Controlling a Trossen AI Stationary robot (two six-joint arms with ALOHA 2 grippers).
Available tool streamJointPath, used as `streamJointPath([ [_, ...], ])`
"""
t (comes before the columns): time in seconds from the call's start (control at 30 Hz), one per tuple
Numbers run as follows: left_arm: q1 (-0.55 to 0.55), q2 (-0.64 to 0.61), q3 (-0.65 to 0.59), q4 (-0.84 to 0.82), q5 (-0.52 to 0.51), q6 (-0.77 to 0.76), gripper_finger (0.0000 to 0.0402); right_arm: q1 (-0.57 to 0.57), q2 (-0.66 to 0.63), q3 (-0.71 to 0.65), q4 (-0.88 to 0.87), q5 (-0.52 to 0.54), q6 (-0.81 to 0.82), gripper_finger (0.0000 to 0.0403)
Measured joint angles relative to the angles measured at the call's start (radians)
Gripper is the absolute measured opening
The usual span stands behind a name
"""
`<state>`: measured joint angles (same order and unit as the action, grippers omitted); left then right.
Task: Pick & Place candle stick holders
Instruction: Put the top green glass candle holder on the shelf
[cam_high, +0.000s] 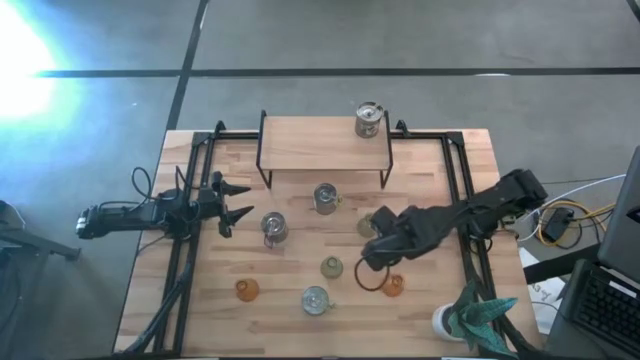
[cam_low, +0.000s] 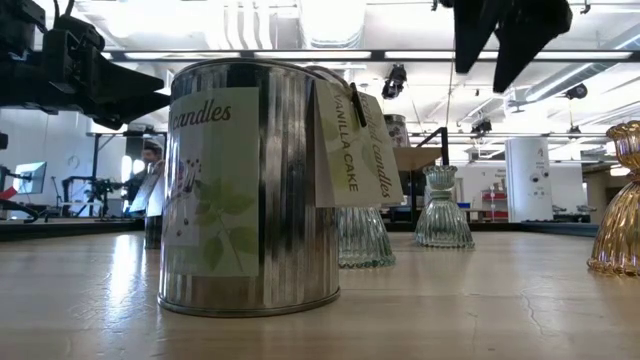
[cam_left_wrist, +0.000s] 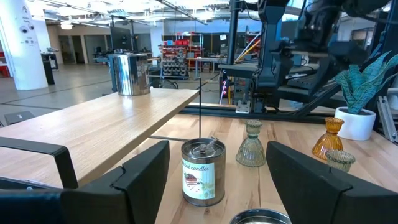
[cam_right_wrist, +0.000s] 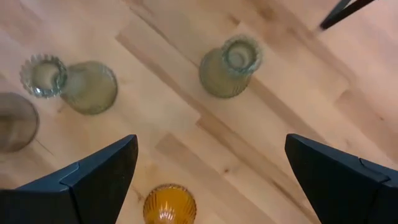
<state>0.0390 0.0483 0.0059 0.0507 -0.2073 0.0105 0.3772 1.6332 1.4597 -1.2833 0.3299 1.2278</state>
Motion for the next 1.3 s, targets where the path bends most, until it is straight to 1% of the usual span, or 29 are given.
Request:
streamJointPath([
  [0.13,0.000,0.000,0.000,0.000,0.000,0.000,0.0273,-0.009,0.027,0.003,0.015,-0.064,-0.038,0.0400],
  [0.27,0.000,0.000,0.000,0.000,0.000,0.000,0.0273,-0.012,0.050,0.008,0.046,-0.100,-0.061,0.0400],
  [0.5,0.000,0.000,0.000,0.000,0.000,0.000,0.0273,-0.015,0.088,0.010,0.176,-0.077,-0.113,0.0400],
  [0.7,0.000,0.000,0.000,0.000,0.000,0.000,0.0273,-0.029,0.090,0.010,0.148,-0.044,-0.106,0.0400],
  [0.77,0.000,0.000,0.000,0.000,0.000,0.000,0.0273,-0.040,0.088,0.010,0.128,-0.034,-0.073,0.0400],
  [0.83,0.000,0.000,0.000,0.000,0.000,0.000,0.0273,-0.061,0.088,0.006,0.093,-0.041,-0.014,0.0400],
  [0.9,0.000,0.000,0.000,0.000,0.000,0.000,0.0273,-0.093,0.088,-0.004,0.093,-0.054,-0.011,0.0400],
  [1.07,0.000,0.000,0.000,0.000,0.000,0.000,0.0273,-0.199,0.087,-0.019,0.092,-0.130,-0.117,0.0400],
  [1.2,0.000,0.000,0.000,0.000,0.000,0.000,0.0273,-0.254,0.081,-0.025,0.093,-0.144,-0.193,0.0398],
  [1.3,0.000,0.000,0.000,0.000,0.000,0.000,0.0273,-0.276,0.068,-0.032,0.091,-0.144,-0.225,0.0389],
])
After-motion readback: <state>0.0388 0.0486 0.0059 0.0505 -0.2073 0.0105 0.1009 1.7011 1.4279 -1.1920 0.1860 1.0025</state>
